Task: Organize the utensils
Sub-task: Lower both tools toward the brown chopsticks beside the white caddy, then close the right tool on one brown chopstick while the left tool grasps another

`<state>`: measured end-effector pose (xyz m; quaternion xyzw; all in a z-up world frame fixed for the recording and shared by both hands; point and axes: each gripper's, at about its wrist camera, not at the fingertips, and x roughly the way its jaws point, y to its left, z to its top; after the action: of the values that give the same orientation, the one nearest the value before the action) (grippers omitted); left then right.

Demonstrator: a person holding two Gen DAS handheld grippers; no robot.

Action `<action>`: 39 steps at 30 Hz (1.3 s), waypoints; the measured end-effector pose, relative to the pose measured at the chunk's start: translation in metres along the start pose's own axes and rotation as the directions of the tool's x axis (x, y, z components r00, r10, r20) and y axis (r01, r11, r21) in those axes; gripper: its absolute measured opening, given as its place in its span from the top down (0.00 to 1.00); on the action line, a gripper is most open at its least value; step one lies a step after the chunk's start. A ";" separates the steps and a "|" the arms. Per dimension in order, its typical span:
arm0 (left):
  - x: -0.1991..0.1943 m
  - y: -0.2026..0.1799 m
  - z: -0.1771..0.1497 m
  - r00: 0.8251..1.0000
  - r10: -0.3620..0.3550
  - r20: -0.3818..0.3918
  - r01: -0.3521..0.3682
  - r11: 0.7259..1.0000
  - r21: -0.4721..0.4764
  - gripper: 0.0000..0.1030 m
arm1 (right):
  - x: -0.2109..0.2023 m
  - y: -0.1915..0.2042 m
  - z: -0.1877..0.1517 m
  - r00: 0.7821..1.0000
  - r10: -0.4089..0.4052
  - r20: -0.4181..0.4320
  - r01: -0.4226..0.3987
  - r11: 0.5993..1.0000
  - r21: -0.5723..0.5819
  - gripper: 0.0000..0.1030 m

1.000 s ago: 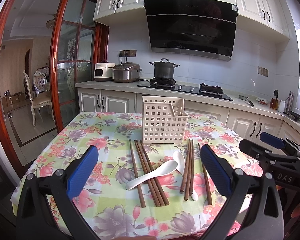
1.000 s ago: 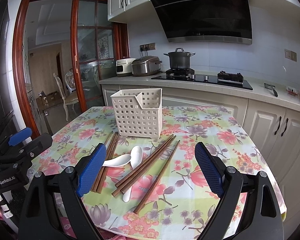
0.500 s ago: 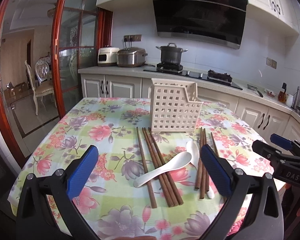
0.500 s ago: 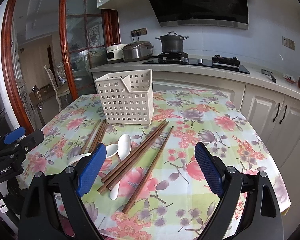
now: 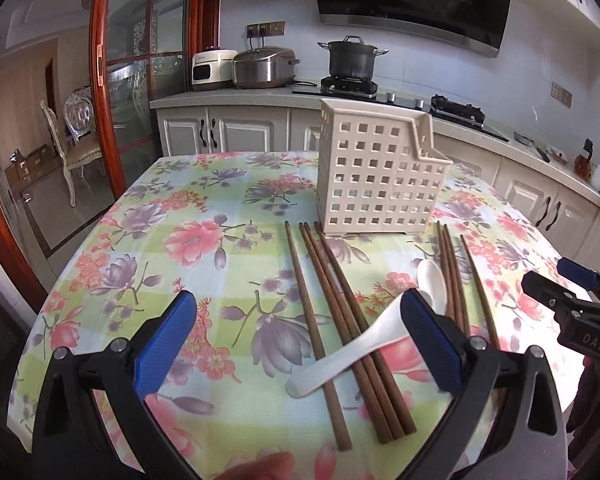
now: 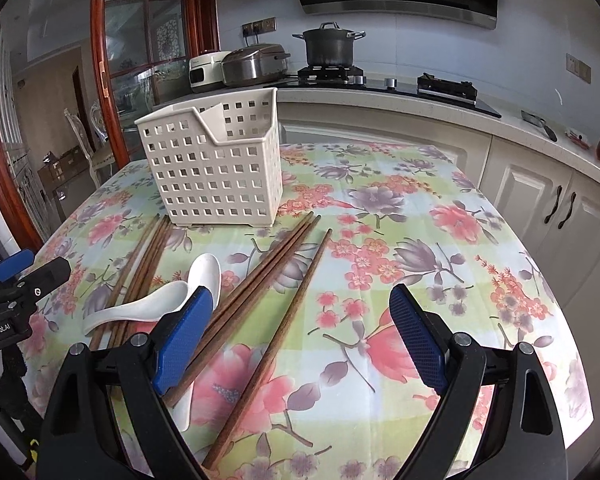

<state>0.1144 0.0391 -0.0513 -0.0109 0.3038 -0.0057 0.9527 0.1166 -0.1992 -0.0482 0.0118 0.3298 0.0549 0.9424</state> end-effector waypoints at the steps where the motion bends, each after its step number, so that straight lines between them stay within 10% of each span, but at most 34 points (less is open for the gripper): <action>1: 0.006 0.001 0.001 1.000 0.000 -0.006 -0.001 1.000 -0.005 0.05 | 0.004 -0.001 0.001 1.000 -0.005 -0.005 0.005 1.000 0.002 0.18; 21: 0.106 0.033 0.018 0.960 -0.056 -0.276 0.023 0.992 -0.121 0.05 | 0.082 -0.010 0.017 0.986 -0.067 -0.153 0.075 0.996 0.046 0.19; 39: 0.136 0.030 0.024 0.946 0.000 -0.325 -0.040 0.992 -0.116 0.18 | 0.100 -0.031 0.023 0.979 -0.040 -0.201 0.066 0.990 0.124 0.66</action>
<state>0.2397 0.0671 -0.1113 -0.0647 0.4564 0.0208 0.8872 0.2119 -0.2185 -0.0937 0.0588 0.4251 0.0091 0.9032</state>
